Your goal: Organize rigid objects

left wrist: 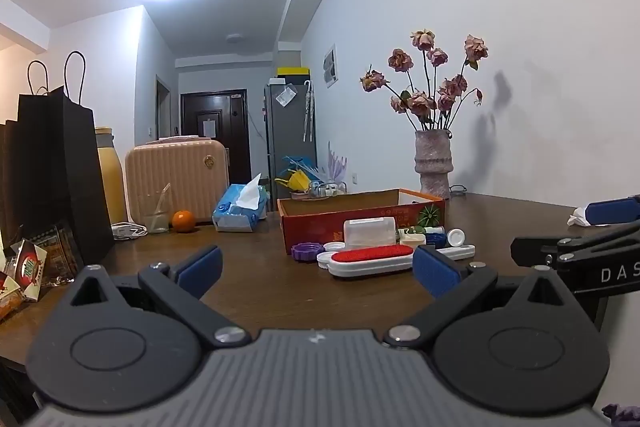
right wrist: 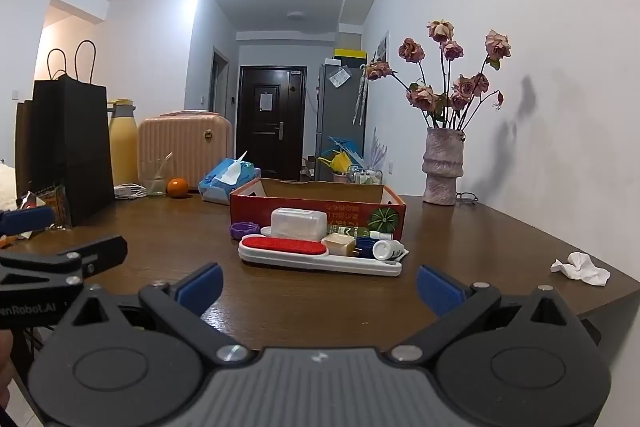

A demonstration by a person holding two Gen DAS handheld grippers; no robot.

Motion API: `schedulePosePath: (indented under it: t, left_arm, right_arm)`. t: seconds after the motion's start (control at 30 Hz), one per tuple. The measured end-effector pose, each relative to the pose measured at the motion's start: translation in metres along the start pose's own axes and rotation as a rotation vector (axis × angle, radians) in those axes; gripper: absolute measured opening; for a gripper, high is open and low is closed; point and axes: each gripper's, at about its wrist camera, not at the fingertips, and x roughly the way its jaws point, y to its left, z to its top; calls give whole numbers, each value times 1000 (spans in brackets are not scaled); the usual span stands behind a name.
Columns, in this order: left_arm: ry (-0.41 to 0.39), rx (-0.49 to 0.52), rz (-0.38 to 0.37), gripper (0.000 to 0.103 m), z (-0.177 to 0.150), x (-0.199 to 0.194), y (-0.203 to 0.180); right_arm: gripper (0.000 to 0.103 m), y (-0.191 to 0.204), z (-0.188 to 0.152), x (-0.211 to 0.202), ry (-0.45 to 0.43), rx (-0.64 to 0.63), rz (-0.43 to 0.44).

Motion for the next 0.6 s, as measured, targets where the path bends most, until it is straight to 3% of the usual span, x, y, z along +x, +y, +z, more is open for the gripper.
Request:
schedulePosePath:
  t: [0.6]
  left_arm:
    - [2, -18, 17, 103, 1, 0, 2]
  right_arm:
    - [103, 4, -1, 2, 5, -13, 8]
